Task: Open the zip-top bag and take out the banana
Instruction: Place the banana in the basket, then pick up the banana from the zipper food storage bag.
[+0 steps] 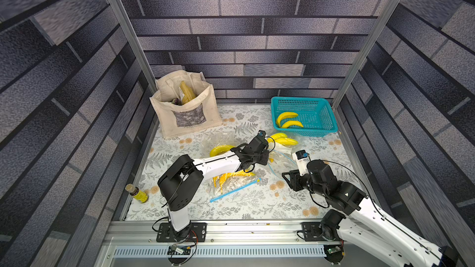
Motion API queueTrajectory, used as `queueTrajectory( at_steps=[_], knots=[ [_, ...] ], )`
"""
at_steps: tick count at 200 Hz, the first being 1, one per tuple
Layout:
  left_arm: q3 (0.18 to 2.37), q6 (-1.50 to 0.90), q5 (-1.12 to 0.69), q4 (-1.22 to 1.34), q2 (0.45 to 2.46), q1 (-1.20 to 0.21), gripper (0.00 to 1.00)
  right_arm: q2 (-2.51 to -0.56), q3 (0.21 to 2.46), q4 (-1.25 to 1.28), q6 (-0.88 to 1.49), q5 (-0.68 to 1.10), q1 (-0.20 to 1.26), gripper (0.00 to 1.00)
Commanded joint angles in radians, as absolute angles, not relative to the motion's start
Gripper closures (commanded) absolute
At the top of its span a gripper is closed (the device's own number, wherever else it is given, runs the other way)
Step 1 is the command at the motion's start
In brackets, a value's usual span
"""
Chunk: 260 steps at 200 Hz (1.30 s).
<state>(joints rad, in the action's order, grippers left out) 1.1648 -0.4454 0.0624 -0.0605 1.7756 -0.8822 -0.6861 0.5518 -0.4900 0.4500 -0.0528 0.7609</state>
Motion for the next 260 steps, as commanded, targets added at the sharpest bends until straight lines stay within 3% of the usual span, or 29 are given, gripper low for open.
queueTrajectory(
  at_steps=[1,27,76,108,183,226,260],
  knots=[
    [1.163,-0.443,0.105,-0.072,1.748,-0.906,0.91,-0.716,0.522,-0.387,0.523,-0.115,0.798,0.53],
    [1.157,-0.452,0.118,-0.072,1.748,-0.923,0.91,-0.795,0.514,-0.349,0.536,-0.142,0.811,0.53],
    [1.117,-0.469,0.134,-0.052,1.714,-0.946,0.91,-1.046,0.528,-0.167,0.523,-0.285,0.811,0.41],
    [1.042,-0.501,0.148,-0.010,1.670,-0.960,0.90,-1.236,0.558,-0.065,0.553,-0.361,0.811,0.39],
    [0.991,-0.521,0.146,0.006,1.635,-0.978,0.89,-1.449,0.600,0.118,0.540,-0.493,0.810,0.32],
    [0.979,-0.506,0.173,-0.002,1.634,-0.971,0.88,-1.317,0.565,0.073,0.510,-0.237,0.810,0.35],
    [1.008,-0.479,0.162,-0.013,1.654,-0.953,0.88,-1.140,0.498,-0.089,0.428,-0.147,0.810,0.33]
  ],
)
